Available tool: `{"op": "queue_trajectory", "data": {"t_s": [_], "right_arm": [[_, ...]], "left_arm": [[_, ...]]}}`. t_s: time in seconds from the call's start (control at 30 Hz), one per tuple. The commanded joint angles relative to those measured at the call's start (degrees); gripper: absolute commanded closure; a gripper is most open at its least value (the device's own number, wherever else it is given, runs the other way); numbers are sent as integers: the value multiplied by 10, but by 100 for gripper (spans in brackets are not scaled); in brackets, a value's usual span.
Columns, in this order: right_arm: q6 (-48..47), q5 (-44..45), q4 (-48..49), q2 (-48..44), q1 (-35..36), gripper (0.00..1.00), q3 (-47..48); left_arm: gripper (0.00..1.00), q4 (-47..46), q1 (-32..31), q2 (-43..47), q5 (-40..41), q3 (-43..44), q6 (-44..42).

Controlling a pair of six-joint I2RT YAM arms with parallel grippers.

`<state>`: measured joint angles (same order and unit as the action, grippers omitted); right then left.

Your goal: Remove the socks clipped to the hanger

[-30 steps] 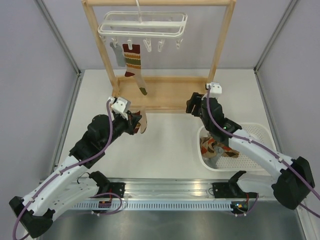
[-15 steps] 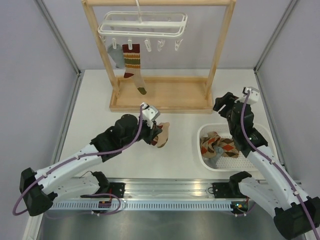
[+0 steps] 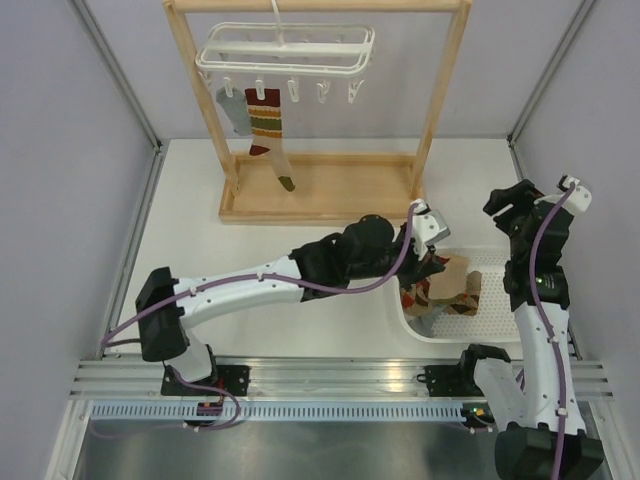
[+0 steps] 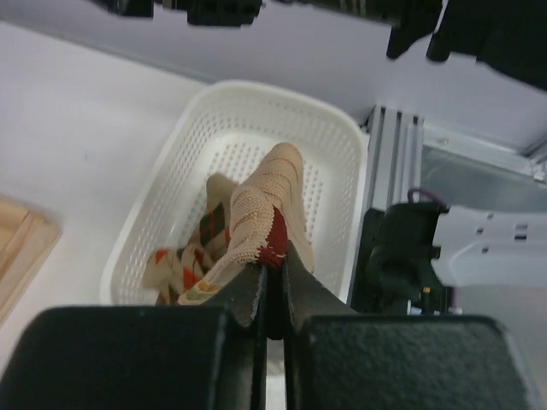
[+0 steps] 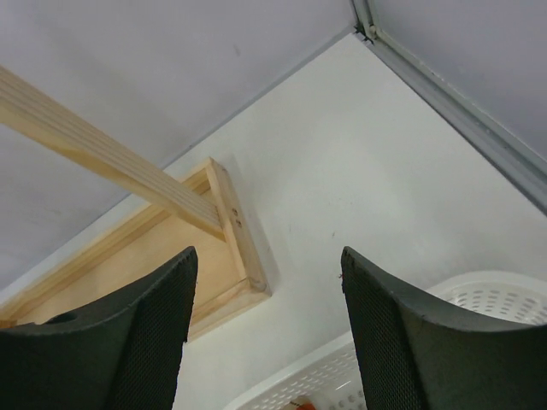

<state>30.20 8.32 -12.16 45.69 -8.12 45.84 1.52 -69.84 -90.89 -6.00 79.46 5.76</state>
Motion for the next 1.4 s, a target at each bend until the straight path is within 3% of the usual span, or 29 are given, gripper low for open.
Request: {"op": "queue_trajectory", "data": {"t_s": [0.0, 0.2, 0.47, 0.5, 0.57, 0.6, 0.9, 1.23, 1.37], "right_arm": [[-11, -66, -18, -14, -50, 27, 32], [-15, -135, -28, -13, -130, 27, 39], [-26, -196, -28, -2, -189, 27, 41], [-25, -205, -28, -3, -193, 28, 42], [-25, -214, -28, -2, -203, 28, 42], [-25, -220, -27, -2, -205, 28, 41], [-25, -256, -27, -6, -223, 28, 37], [-23, -314, -16, -10, -224, 27, 23], [0, -360, 14, 2, -224, 28, 6]], "left_arm": [[98, -62, -9, -55, -47, 88, 7], [98, -70, -24, -157, -88, 179, 21], [98, -70, -25, -201, -94, 197, 29], [84, -70, -26, -204, -93, 196, 32], [46, -70, -27, -205, -89, 195, 37], [2, -67, -26, -205, -83, 193, 39], [0, -50, -28, -168, -18, 158, 29], [0, -19, -23, -24, 78, 22, -26], [0, -2, 15, 53, 72, -38, -8]]}}
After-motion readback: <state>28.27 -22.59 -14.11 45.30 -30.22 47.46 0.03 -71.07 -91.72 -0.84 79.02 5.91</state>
